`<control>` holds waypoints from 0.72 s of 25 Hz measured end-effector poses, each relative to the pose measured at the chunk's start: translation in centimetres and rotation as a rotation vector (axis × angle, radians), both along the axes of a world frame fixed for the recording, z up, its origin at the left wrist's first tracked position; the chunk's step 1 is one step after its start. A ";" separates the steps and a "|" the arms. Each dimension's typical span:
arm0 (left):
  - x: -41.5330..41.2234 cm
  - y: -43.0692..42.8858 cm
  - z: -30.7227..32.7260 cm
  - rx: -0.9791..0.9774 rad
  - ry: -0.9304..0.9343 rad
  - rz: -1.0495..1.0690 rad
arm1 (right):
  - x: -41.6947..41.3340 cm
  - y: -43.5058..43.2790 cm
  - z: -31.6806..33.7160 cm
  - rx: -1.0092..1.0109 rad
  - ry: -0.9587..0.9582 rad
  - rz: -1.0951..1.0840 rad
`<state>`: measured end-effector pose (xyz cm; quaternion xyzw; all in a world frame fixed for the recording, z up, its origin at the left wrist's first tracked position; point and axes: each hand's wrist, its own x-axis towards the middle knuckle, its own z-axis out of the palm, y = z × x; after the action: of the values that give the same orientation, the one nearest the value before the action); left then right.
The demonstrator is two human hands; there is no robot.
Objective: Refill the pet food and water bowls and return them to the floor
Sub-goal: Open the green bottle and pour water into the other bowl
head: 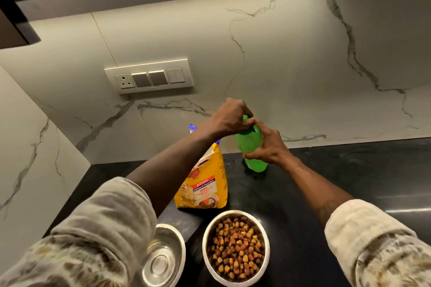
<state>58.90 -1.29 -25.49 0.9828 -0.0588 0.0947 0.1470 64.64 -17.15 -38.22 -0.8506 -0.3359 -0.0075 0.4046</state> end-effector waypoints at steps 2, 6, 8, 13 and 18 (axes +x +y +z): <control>0.4 -0.6 -0.8 -0.012 0.000 -0.013 | 0.7 -0.3 -0.3 0.015 0.028 -0.040; 1.2 -1.4 -1.3 -0.003 0.056 -0.043 | 0.8 -0.3 -1.4 0.052 0.073 -0.076; 1.5 -1.0 -1.9 -0.003 0.073 -0.040 | 0.8 0.1 -2.0 0.054 0.101 -0.086; 1.5 0.0 -3.3 0.012 0.074 -0.051 | 0.9 0.6 -2.2 0.058 0.139 -0.121; -1.3 2.3 -1.9 0.000 -0.032 -0.106 | 0.5 -0.2 -2.2 0.001 0.220 -0.171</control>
<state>57.61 0.99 -27.35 0.9768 -0.1131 0.1023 0.1506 65.16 -17.34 -40.41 -0.8716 -0.2159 0.0514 0.4371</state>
